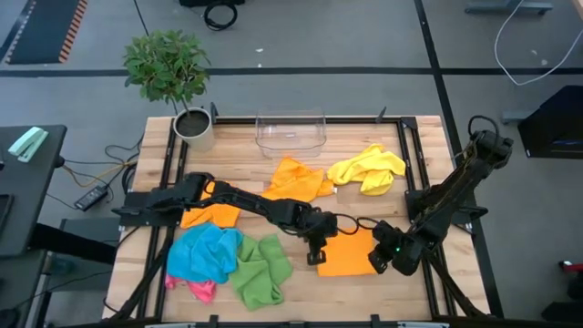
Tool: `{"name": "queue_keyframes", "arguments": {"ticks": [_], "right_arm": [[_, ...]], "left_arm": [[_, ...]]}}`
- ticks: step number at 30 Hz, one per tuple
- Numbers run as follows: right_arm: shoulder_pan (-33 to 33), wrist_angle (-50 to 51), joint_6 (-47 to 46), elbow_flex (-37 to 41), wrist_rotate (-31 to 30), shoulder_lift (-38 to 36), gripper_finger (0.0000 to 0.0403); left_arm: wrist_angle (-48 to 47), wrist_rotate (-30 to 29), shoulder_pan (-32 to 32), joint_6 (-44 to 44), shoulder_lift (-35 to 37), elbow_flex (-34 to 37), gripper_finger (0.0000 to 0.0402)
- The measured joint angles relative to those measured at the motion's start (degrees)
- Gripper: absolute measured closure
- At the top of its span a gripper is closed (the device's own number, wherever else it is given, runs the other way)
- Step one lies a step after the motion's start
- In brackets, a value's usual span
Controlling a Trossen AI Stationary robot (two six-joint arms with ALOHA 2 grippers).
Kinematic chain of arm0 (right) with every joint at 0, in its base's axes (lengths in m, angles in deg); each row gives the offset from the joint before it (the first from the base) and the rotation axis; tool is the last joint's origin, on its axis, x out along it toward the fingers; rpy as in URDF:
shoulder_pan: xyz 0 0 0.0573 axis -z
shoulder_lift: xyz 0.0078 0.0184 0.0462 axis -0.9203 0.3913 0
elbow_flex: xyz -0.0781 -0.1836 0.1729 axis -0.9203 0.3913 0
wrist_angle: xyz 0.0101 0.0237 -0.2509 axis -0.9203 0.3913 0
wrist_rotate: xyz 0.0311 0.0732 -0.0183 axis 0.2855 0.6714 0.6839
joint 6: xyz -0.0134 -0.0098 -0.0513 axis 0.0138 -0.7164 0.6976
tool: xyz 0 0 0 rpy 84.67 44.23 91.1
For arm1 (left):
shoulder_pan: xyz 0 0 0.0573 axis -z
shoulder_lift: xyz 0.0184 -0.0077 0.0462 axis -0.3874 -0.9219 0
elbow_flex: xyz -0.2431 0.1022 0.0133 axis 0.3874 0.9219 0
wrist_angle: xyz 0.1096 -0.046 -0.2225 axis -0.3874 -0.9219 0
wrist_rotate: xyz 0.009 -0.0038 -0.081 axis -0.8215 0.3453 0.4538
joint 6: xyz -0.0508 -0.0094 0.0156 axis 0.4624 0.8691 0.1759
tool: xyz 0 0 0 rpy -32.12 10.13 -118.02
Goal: Fold microfiber towels
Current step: Fold the middle orange towel on the table
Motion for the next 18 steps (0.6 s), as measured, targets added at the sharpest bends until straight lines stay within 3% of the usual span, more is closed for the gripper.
{"name": "queue_keyframes", "arguments": {"ticks": [9,15,18], "right_arm": [[2.3,2.1,3.1,0.0,-1.6,-0.8,0.0400],[4.6,3.8,7.4,0.0,-2.3,-4.3,0.0400],[5.3,4.8,10.1,0.0,-3.4,-7.4,0.0400]], "left_arm": [[-1.9,-0.4,-3.0,-1.2,-1.4,0.0,0.0396],[-4.1,-1.3,-6.1,-1.1,4.1,0.0,0.0385],[-11.7,-1.9,-7.2,-2.3,8.1,0.0,0.0372]]}}
